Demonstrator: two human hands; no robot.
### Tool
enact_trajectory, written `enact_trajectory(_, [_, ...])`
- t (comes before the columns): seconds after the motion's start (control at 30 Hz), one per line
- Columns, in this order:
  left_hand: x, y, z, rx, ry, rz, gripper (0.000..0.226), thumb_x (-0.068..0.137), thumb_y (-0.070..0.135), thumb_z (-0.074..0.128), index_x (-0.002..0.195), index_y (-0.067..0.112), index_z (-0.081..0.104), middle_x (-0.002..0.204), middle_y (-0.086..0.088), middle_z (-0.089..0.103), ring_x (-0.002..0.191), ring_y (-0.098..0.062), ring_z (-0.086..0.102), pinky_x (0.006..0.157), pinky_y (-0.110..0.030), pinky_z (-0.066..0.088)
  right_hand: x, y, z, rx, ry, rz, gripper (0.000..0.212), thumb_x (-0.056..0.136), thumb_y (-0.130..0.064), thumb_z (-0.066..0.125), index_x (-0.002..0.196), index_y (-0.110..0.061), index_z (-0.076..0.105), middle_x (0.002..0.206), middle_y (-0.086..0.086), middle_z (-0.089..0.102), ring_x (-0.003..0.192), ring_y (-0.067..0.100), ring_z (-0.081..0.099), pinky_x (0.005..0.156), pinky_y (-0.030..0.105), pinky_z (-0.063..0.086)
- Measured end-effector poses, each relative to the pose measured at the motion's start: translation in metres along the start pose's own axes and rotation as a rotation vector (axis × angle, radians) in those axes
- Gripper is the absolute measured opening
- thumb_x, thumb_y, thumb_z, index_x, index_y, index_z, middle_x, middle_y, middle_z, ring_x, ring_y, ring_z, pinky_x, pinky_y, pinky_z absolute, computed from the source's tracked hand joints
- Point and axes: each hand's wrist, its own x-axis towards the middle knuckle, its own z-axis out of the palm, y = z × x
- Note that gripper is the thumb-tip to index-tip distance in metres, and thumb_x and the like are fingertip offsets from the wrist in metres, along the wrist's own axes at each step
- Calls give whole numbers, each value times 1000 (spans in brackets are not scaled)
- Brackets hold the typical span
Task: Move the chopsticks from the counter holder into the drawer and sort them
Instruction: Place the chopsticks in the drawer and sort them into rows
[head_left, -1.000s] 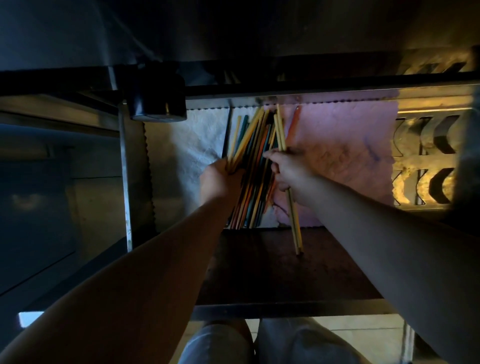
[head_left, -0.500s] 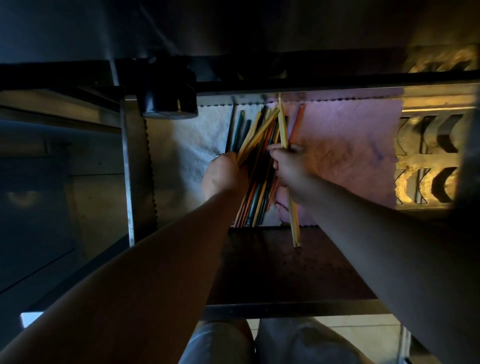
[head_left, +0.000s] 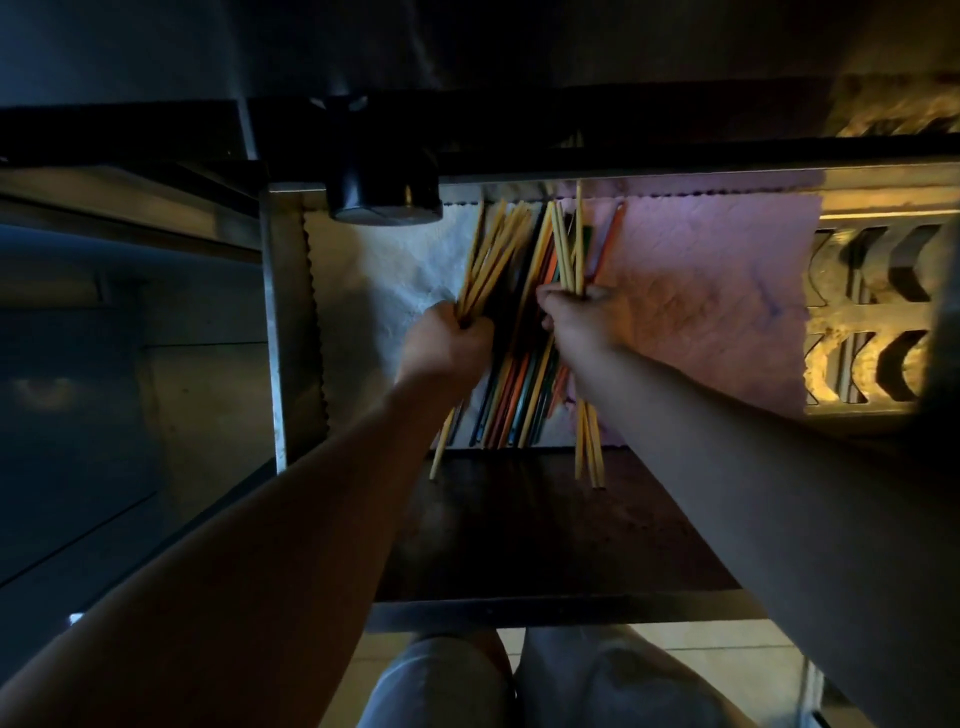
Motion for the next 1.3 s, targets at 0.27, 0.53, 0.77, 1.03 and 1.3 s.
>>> enact_trajectory(0.27, [-2,-23,-8,-174,-22,-9,33,79,43,48,89,15,64,71,-2,63,70,-28,66,58,-33,49,-1,2,17,-373,114,-164,25,81,-33,70,92,-11,71,86,5,71,78,20,67,66,27,51])
enact_trajectory(0.53, [-7,-25,-7,-210,-36,2,38,79,48,42,92,18,61,78,-6,68,74,-32,69,71,-53,59,-6,-10,28,-604,131,-155,33,82,-33,64,102,-7,68,100,11,71,93,28,69,75,31,54])
enact_trajectory(0.77, [-15,-18,1,-252,45,-1,23,92,32,57,99,12,65,76,-1,64,76,-26,66,63,-32,50,-14,-14,13,-508,145,-157,37,93,-35,52,110,-5,65,107,12,68,101,31,65,76,30,48])
enact_trajectory(1.03, [-15,5,33,-168,70,-53,32,81,34,72,105,13,72,92,-8,73,89,-26,69,75,-34,56,-8,0,-22,-102,37,-173,29,89,-40,48,68,-21,52,64,4,49,58,23,50,59,33,38])
enact_trajectory(1.3, [-13,19,43,92,142,-29,25,86,30,62,108,20,69,98,-9,71,93,-31,67,80,-44,57,-7,4,-40,153,-18,-102,26,95,-28,50,70,-21,49,55,5,45,44,20,41,49,31,31])
